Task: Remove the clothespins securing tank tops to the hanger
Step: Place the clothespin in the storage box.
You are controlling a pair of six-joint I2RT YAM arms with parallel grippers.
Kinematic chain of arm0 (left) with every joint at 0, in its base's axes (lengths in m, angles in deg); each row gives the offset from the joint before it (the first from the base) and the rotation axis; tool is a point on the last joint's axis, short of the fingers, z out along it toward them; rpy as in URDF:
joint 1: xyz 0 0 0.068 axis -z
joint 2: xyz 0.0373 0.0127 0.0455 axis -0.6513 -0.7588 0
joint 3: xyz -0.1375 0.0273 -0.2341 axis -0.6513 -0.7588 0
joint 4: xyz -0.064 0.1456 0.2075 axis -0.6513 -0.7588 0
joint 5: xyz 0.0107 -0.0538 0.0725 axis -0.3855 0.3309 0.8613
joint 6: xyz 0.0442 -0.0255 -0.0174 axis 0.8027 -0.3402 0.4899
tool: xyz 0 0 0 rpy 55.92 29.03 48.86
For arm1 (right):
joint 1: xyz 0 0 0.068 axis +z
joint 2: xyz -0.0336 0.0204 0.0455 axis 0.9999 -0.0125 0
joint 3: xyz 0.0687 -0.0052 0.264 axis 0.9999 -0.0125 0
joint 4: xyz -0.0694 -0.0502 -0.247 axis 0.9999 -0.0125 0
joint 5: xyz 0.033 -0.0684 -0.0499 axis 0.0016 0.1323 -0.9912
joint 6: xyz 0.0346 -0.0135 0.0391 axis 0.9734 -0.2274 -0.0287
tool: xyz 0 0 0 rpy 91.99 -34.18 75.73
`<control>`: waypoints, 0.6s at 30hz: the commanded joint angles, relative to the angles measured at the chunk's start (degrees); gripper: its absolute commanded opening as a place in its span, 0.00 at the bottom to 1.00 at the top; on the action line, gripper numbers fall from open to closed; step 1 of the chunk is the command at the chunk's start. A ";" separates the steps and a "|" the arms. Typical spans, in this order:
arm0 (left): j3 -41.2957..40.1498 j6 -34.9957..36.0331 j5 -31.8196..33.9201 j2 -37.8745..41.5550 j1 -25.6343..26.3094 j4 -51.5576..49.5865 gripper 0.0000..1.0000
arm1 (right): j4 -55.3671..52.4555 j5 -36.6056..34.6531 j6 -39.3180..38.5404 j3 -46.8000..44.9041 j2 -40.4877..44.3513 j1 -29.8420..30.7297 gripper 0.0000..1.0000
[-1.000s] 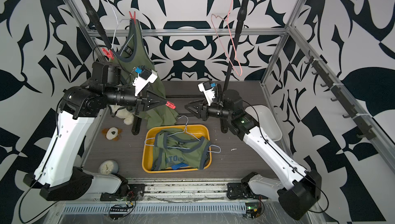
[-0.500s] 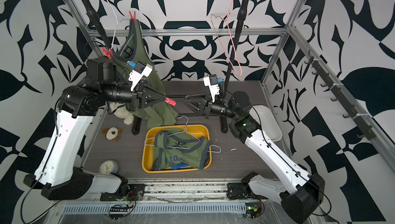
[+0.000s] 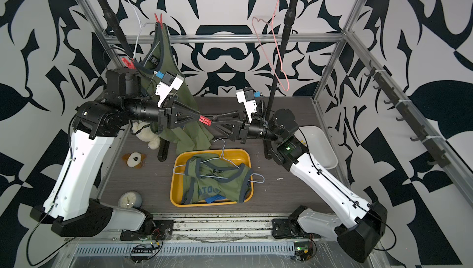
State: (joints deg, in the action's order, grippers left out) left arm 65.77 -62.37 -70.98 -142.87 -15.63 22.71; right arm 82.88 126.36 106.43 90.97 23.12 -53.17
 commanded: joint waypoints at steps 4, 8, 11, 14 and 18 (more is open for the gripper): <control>-0.81 -0.74 -3.19 -0.09 -0.32 1.07 0.24 | 3.41 0.78 -0.56 3.19 0.12 1.06 0.45; -1.33 -0.92 -3.84 0.31 -0.30 1.24 0.25 | 3.23 0.49 -1.14 3.85 -1.31 1.50 0.45; -1.38 -1.09 -4.54 0.35 -0.25 1.38 0.25 | 3.17 0.58 -1.04 4.63 -2.68 1.77 0.45; -1.78 -1.55 -5.16 0.42 -0.26 1.80 0.25 | 3.37 0.67 -1.26 4.99 -3.30 2.15 0.45; -1.86 -2.12 -5.62 0.26 -0.32 2.16 0.25 | 3.51 0.77 -1.65 5.36 -3.68 2.55 0.43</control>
State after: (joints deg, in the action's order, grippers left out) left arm 64.46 -63.74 -74.50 -142.87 -15.63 23.81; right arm 83.19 126.63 106.06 93.12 18.59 -51.13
